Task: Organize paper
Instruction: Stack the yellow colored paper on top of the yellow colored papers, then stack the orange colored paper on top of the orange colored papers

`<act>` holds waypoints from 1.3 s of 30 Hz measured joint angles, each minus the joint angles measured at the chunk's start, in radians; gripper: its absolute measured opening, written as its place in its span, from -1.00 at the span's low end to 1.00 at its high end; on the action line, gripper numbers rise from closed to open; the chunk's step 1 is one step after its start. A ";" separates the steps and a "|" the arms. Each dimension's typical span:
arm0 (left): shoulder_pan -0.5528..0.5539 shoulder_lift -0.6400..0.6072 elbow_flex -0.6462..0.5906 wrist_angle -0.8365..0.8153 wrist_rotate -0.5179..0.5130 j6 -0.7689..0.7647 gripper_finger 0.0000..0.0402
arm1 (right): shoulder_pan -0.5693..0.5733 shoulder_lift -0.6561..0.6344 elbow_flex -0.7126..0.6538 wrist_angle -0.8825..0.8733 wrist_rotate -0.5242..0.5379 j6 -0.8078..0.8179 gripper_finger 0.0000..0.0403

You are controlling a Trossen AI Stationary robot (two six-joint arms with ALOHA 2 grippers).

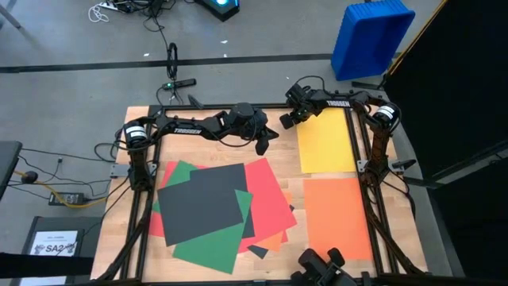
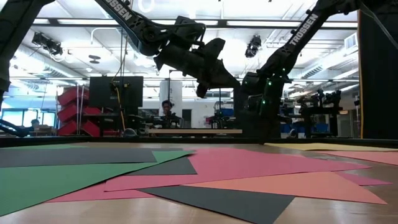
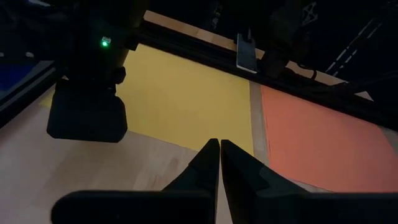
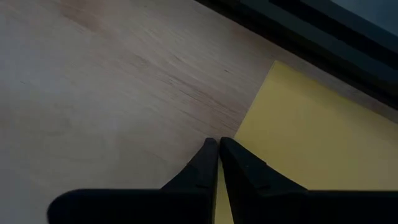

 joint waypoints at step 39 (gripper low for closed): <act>0.009 -0.175 -0.004 -0.379 -0.019 0.127 -1.00 | 0.281 -0.384 -0.023 -0.090 0.034 -0.084 -1.00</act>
